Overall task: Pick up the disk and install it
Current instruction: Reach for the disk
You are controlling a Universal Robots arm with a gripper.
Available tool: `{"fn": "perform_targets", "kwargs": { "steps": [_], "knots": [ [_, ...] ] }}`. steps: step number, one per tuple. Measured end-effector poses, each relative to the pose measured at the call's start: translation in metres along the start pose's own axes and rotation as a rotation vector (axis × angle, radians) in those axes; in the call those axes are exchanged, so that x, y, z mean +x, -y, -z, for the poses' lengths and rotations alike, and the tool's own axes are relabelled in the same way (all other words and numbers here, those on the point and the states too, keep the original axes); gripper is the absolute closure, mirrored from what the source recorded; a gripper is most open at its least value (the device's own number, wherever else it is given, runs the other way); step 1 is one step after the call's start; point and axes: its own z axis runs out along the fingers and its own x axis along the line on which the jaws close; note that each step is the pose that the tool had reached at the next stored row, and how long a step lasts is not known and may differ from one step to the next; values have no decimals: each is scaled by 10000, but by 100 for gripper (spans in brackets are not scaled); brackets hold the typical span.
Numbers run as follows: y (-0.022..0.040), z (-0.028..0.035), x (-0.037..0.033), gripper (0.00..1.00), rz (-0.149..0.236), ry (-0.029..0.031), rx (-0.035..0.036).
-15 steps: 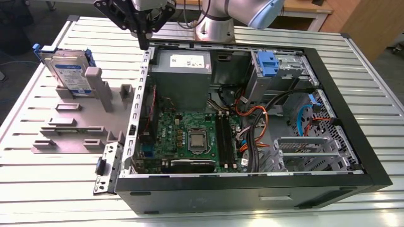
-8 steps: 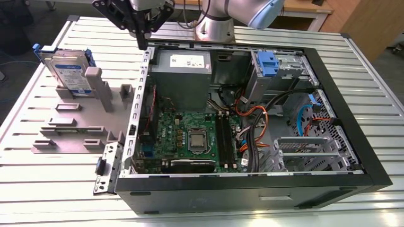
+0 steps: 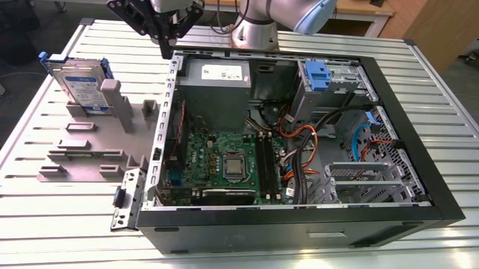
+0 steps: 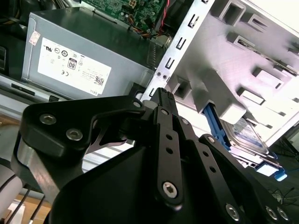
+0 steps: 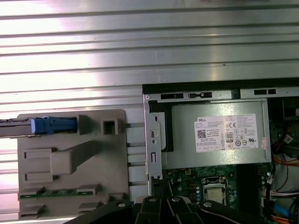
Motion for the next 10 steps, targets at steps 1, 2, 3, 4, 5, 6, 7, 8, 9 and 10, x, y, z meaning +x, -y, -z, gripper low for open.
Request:
{"fn": "perform_targets", "kwargs": {
  "steps": [1, 2, 3, 4, 5, 6, 7, 8, 9, 10],
  "knots": [
    [0, 0, 3, 89, 1, -1, 1],
    [1, 1, 5, 89, 1, 0, 1],
    [1, 1, 8, 89, 0, 0, 1],
    [1, 0, 10, 89, 0, 0, 1],
    [1, 1, 13, 89, 0, 0, 1],
    [1, 1, 16, 89, 0, -1, 1],
    [2, 1, 18, 89, 0, 0, 1],
    [2, 1, 21, 89, 0, -1, 1],
    [2, 1, 24, 89, 0, 0, 1],
    [2, 1, 26, 89, 0, 0, 1]
  ]
}}
